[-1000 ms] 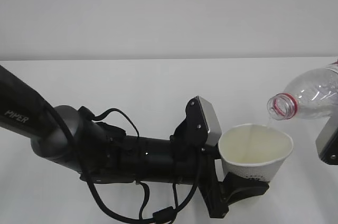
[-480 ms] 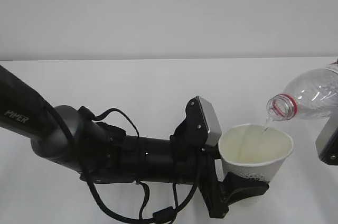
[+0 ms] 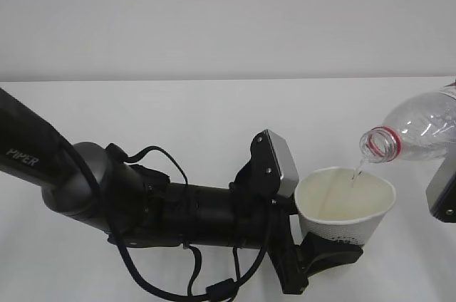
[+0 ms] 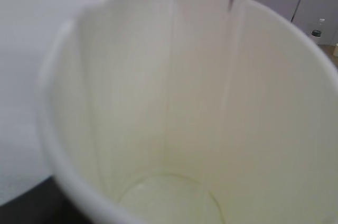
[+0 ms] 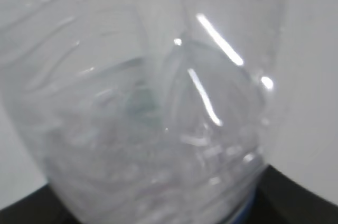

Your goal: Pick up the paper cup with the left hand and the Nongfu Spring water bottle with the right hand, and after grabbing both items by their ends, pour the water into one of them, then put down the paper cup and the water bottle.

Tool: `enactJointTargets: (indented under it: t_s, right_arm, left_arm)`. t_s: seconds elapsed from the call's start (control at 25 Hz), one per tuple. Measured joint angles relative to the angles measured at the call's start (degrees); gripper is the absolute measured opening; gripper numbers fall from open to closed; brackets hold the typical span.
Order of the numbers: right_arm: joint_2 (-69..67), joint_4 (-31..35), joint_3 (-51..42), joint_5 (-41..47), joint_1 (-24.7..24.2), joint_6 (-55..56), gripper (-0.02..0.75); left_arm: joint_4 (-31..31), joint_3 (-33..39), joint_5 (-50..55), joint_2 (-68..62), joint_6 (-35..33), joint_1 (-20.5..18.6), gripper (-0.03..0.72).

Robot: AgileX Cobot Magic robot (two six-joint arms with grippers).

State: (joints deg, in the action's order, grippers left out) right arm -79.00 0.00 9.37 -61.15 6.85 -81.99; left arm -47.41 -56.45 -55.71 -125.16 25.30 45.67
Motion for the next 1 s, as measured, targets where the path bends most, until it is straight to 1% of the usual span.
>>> enactJointTargets:
  t_s: [1.0]
  right_arm:
    - [0.0,0.0,0.0,-0.2,0.0,-0.1,0.441]
  left_arm:
    - [0.3,0.0,0.0,0.0,0.0,0.0,0.531]
